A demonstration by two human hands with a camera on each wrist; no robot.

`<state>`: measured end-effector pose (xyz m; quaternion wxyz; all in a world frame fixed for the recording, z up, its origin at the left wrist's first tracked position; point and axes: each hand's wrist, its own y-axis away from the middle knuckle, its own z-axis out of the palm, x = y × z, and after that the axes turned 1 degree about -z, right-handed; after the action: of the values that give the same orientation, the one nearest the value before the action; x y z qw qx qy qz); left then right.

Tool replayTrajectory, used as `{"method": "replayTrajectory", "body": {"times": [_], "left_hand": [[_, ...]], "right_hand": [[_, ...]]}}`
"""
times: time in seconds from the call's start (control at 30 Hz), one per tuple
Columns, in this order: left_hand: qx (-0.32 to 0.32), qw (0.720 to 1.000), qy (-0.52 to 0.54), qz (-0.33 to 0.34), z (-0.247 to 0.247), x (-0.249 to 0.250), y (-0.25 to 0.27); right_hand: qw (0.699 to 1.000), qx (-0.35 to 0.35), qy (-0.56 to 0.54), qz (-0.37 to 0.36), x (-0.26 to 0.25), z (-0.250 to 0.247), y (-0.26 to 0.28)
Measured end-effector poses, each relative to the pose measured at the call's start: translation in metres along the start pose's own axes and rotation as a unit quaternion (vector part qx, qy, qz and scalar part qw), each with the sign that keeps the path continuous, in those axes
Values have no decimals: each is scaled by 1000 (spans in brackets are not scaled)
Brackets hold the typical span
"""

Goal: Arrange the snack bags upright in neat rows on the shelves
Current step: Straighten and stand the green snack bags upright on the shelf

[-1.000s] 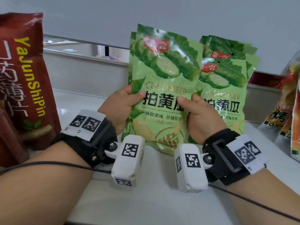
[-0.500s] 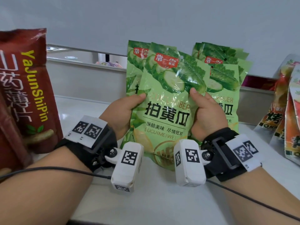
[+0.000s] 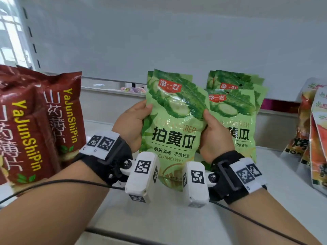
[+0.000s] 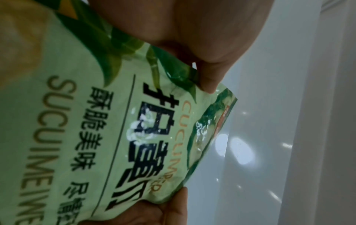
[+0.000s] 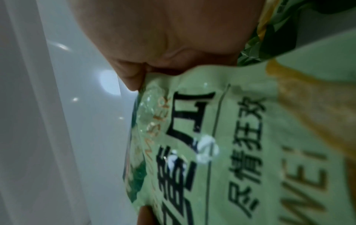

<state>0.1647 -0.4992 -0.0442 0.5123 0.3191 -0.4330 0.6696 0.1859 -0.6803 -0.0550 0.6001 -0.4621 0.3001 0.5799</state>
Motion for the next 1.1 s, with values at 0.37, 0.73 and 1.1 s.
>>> {"method": "replayTrajectory", "body": {"times": [0.37, 0.73, 1.1], "left_hand": [[-66, 993, -91, 46, 20, 22, 27], [118, 966, -211, 96, 27, 1, 8], [144, 981, -105, 77, 16, 3, 7]], "right_hand": [[985, -115, 89, -97, -10, 19, 22], [993, 3, 50, -106, -24, 3, 17], [992, -48, 113, -25, -8, 6, 17]]}}
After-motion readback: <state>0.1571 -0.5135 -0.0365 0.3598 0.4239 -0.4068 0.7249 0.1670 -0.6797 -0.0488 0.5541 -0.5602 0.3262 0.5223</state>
